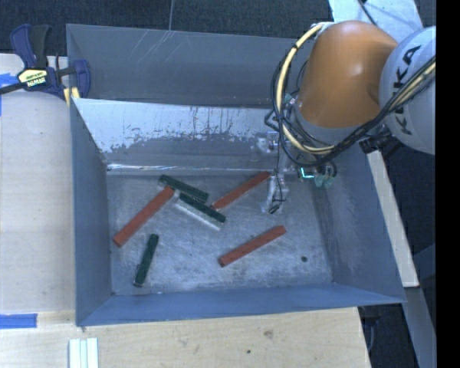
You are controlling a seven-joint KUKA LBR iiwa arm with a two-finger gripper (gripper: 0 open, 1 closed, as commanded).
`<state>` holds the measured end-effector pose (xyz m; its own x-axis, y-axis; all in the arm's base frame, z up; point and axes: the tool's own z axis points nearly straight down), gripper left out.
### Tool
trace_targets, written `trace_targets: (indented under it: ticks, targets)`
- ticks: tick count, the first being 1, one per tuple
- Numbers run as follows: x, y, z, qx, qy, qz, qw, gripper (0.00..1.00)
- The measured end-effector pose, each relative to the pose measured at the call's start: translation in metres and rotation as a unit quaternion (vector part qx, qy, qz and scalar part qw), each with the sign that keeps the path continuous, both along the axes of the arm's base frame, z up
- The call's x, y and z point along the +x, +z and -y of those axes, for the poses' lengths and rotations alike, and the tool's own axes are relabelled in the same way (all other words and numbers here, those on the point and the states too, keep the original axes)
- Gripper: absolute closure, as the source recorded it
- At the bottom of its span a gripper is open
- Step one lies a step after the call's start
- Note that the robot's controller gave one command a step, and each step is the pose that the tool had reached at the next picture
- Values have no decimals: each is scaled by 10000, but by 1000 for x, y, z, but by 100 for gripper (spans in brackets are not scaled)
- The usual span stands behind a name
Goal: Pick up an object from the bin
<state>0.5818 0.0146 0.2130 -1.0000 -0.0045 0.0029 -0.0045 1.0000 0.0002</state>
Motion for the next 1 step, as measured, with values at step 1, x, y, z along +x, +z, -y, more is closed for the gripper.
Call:
trace_targets:
  ticks: [1]
  targets:
    - [-11, -137, -45, 5, 1072, 17, 9942, 0]
